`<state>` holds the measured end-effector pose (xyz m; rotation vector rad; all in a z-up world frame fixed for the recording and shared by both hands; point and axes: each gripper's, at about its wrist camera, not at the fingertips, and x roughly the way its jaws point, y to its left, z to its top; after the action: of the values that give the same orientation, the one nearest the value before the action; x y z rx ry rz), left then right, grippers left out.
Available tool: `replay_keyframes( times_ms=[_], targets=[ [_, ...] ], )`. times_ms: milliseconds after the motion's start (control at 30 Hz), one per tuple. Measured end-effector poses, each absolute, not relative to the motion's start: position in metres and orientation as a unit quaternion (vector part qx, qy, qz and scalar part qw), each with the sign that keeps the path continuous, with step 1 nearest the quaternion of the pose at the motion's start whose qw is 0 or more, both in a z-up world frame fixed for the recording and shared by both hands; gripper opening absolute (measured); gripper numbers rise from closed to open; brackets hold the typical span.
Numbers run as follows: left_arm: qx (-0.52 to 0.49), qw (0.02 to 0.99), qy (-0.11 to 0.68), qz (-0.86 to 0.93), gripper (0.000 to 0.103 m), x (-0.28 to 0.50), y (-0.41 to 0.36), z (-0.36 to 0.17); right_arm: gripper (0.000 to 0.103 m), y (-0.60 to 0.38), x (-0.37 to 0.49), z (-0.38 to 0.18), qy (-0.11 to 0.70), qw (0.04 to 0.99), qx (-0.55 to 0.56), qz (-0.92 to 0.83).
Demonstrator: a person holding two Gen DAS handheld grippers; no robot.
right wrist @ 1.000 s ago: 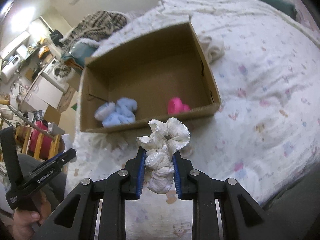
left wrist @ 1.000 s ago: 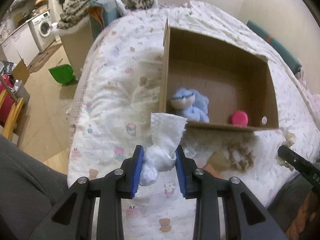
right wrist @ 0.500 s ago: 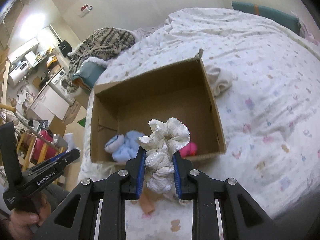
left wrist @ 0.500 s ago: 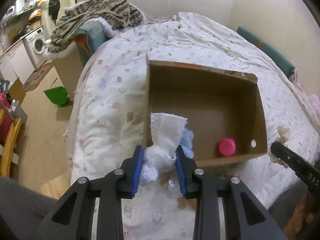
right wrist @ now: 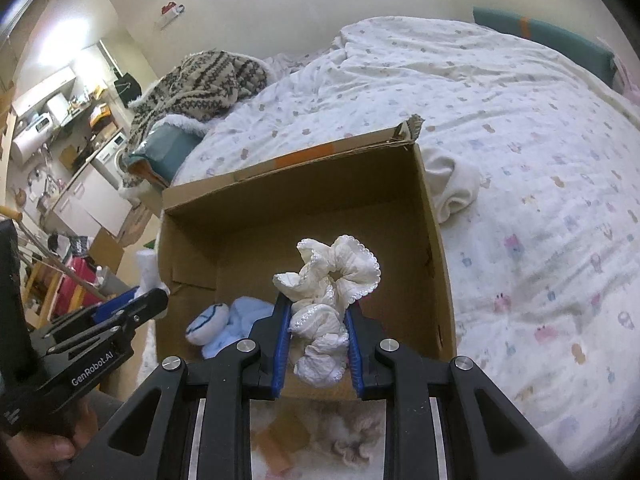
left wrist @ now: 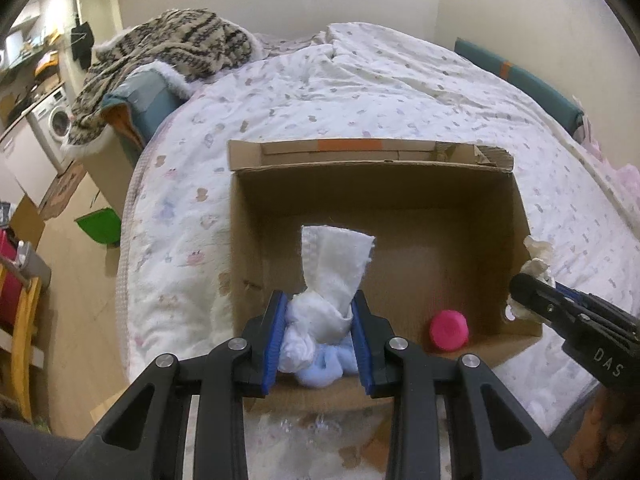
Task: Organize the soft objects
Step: 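Carry the cloth and scrunchie into the box and open both tools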
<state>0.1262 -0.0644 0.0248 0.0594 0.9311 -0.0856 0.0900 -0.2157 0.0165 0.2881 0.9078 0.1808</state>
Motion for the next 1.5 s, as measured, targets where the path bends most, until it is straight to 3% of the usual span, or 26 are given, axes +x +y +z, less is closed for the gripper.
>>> replay_keyframes(
  times_ms=[533,1133,1400,1500],
  targets=[
    [0.04,0.877,0.474,-0.065,0.029,0.148,-0.076,-0.035,0.027,-0.217,0.105,-0.03,0.489,0.858,0.143,0.068],
    [0.043,0.881,0.466,-0.066,0.032,0.143,-0.078,-0.039,0.027,-0.212,0.111,-0.044,0.511,0.849,0.123,0.056],
    [0.044,0.881,0.466,-0.067,0.049,0.139,-0.079,-0.037,0.027,-0.214,0.112,-0.044,0.508,0.85,0.128,0.061],
    [0.043,0.882,0.464,-0.068,0.061,0.138,-0.079,-0.035,0.027,-0.215,0.111,-0.043,0.506,0.85,0.132,0.063]
  ],
)
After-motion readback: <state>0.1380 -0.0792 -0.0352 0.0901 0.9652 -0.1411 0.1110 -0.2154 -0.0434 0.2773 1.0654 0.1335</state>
